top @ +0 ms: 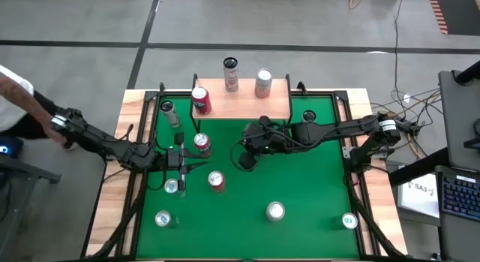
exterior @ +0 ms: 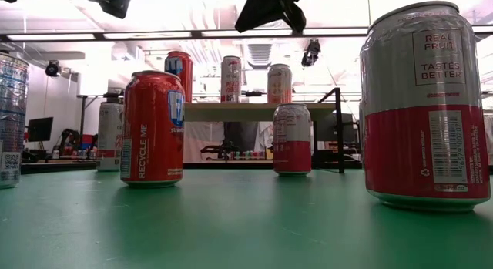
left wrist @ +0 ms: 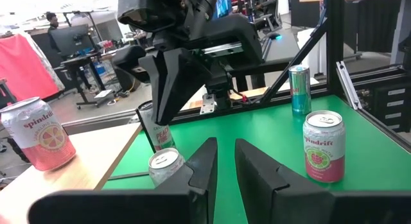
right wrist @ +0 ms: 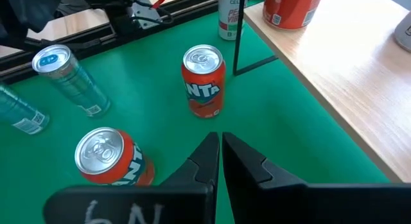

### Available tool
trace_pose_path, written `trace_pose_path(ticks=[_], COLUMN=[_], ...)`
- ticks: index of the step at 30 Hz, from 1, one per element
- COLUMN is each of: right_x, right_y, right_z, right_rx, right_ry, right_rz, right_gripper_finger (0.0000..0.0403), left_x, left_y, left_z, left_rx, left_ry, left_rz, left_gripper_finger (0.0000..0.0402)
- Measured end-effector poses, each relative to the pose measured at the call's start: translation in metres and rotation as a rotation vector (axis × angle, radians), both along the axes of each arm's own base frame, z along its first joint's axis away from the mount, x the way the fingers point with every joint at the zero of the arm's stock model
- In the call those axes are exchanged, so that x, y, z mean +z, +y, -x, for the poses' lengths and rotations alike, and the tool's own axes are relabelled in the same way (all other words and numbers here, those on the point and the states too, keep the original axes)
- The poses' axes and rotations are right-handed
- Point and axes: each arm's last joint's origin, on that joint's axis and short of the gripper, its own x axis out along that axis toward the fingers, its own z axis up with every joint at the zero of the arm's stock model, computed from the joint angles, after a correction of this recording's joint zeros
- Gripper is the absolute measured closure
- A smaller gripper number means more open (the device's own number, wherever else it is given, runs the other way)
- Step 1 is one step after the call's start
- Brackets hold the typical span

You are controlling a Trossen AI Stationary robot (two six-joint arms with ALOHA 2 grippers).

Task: Place canned beverage on shelf
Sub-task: Put the top left blue soda can on the shelf

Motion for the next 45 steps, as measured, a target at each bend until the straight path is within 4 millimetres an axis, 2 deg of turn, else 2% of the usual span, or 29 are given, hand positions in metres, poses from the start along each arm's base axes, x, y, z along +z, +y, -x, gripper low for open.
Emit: trace_pose_path(ticks=[45], right_x=[-0.0003], right_y=[-0.0001], right_z=[0.0], right_rx=[0.038], right_ry=[0.018], right_rz=[0.049], right_gripper_finger=[0.039], left_x=[0.0], left_y=[0.0], left_z=[0.0], left_rx=[0.0], left_ry=[0.0], left_rz=[0.0], left_gripper_finger=[0.0364])
